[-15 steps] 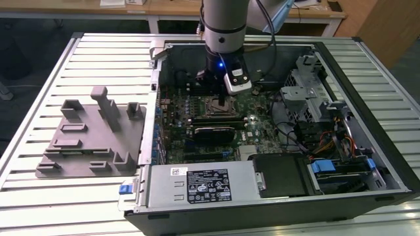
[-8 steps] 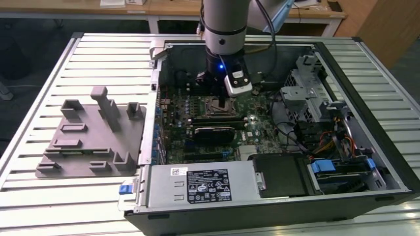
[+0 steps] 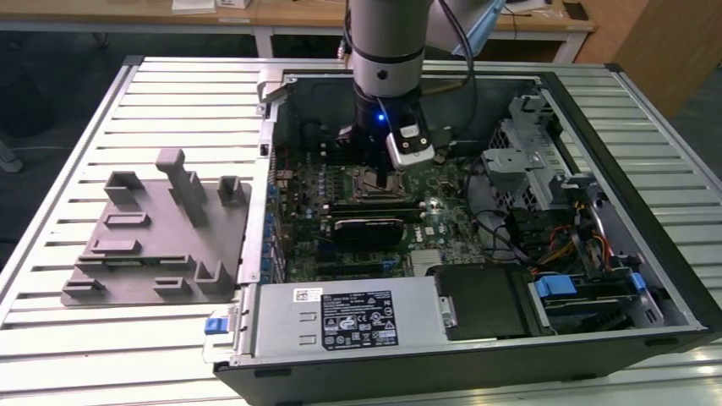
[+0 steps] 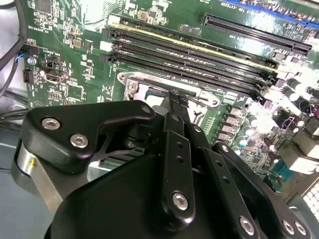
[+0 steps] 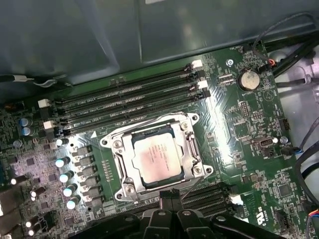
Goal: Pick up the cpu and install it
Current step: 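Install the second cpu locking lever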
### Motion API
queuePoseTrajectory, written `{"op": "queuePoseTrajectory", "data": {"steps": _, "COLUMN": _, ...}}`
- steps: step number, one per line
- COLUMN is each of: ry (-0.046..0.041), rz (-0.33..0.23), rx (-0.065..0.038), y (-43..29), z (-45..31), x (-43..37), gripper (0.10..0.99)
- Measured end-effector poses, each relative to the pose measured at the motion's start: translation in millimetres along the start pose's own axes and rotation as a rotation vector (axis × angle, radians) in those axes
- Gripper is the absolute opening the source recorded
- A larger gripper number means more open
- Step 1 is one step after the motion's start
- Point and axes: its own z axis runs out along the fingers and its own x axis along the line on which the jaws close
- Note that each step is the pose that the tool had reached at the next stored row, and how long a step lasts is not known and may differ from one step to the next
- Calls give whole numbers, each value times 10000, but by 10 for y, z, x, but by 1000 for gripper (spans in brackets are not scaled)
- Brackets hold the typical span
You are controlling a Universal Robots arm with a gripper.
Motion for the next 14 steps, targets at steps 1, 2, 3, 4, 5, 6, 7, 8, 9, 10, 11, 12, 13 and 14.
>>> {"op": "queuePoseTrajectory", "data": {"steps": 1, "ry": 0, "rz": 0, "rx": 1, "y": -5, "z": 0, "x": -1, "gripper": 106}}
{"op": "queuePoseTrajectory", "data": {"steps": 2, "ry": 0, "rz": 0, "rx": 0, "y": -11, "z": 0, "x": -3, "gripper": 106}}
{"op": "queuePoseTrajectory", "data": {"steps": 3, "ry": 0, "rz": 1, "rx": 0, "y": -17, "z": 0, "x": -5, "gripper": 106}}
{"op": "queuePoseTrajectory", "data": {"steps": 4, "ry": 0, "rz": 1, "rx": 0, "y": -22, "z": 0, "x": -6, "gripper": 106}}
{"op": "queuePoseTrajectory", "data": {"steps": 5, "ry": 0, "rz": 0, "rx": 0, "y": -28, "z": -1, "x": -8, "gripper": 106}}
{"op": "queuePoseTrajectory", "data": {"steps": 6, "ry": 0, "rz": 0, "rx": 0, "y": -34, "z": -1, "x": -9, "gripper": 106}}
{"op": "queuePoseTrajectory", "data": {"steps": 7, "ry": 0, "rz": 1, "rx": 0, "y": -40, "z": -1, "x": -11, "gripper": 106}}
{"op": "queuePoseTrajectory", "data": {"steps": 8, "ry": 0, "rz": 0, "rx": 0, "y": -46, "z": -1, "x": -13, "gripper": 106}}
{"op": "queuePoseTrajectory", "data": {"steps": 9, "ry": 0, "rz": 0, "rx": 1, "y": -52, "z": -1, "x": -15, "gripper": 106}}
{"op": "queuePoseTrajectory", "data": {"steps": 10, "ry": 0, "rz": 1, "rx": 1, "y": -59, "z": -1, "x": -16, "gripper": 106}}
{"op": "queuePoseTrajectory", "data": {"steps": 11, "ry": 0, "rz": 0, "rx": 0, "y": -67, "z": -1, "x": -19, "gripper": 106}}
{"op": "queuePoseTrajectory", "data": {"steps": 12, "ry": 0, "rz": 0, "rx": 0, "y": -74, "z": -1, "x": -21, "gripper": 106}}
{"op": "queuePoseTrajectory", "data": {"steps": 13, "ry": 0, "rz": 0, "rx": 0, "y": -80, "z": -2, "x": -23, "gripper": 106}}
{"op": "queuePoseTrajectory", "data": {"steps": 14, "ry": 0, "rz": 0, "rx": 1, "y": -86, "z": -2, "x": -24, "gripper": 106}}
